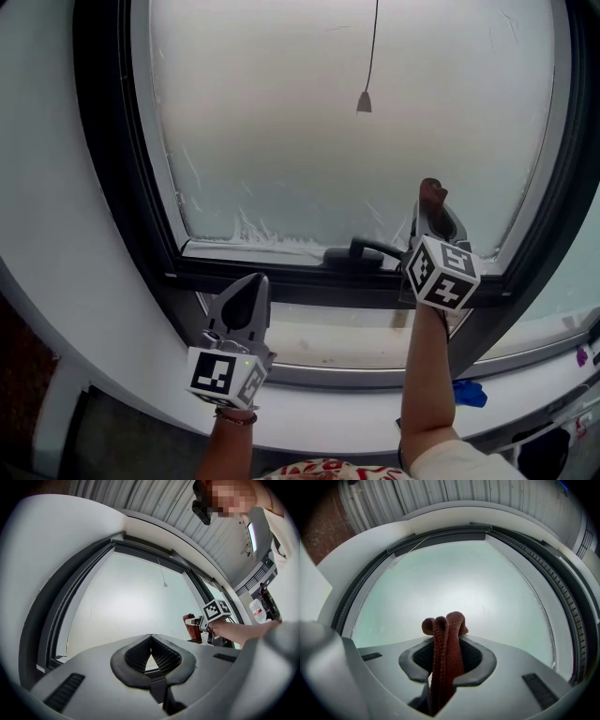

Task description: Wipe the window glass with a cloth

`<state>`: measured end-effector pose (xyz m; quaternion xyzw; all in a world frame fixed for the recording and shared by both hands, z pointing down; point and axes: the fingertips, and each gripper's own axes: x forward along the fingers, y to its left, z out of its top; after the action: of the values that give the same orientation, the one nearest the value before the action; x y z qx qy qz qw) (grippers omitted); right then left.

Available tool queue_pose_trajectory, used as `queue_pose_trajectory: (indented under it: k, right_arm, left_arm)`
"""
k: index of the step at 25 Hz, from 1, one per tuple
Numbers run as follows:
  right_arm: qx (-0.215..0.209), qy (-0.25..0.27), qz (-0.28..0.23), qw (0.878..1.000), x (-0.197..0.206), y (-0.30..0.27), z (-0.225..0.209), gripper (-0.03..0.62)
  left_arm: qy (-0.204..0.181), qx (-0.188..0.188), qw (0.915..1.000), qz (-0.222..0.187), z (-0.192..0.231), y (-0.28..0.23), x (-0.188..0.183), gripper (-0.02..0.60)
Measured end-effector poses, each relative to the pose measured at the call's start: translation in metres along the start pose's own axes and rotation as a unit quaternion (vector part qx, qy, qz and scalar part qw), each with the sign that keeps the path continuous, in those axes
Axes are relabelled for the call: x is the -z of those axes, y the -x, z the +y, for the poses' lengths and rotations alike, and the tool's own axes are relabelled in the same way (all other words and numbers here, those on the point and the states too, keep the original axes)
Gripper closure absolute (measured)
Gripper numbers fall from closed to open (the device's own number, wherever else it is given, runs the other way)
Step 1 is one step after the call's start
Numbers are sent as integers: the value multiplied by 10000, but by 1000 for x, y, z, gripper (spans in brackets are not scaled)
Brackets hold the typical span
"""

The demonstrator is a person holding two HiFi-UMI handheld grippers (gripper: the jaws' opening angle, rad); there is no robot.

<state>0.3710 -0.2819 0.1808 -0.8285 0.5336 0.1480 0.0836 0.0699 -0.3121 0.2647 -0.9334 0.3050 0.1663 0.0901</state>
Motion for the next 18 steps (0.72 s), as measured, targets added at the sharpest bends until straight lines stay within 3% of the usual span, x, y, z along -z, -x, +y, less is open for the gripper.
queue_pose_trajectory:
  k: [9, 13, 18]
  right_arm:
    - [68, 352, 94, 9993, 6, 0, 34, 502]
    - [140, 193, -183, 9995, -15, 10, 37, 502]
    - [31, 519, -633, 9966, -41, 20, 68, 502]
  left_arm:
    - [-15, -45, 10000, -38, 19, 17, -4, 561]
    - [-58, -123, 9999, -43, 33, 27, -5, 561]
    - [14, -248, 9997, -66, 50, 37, -7, 561]
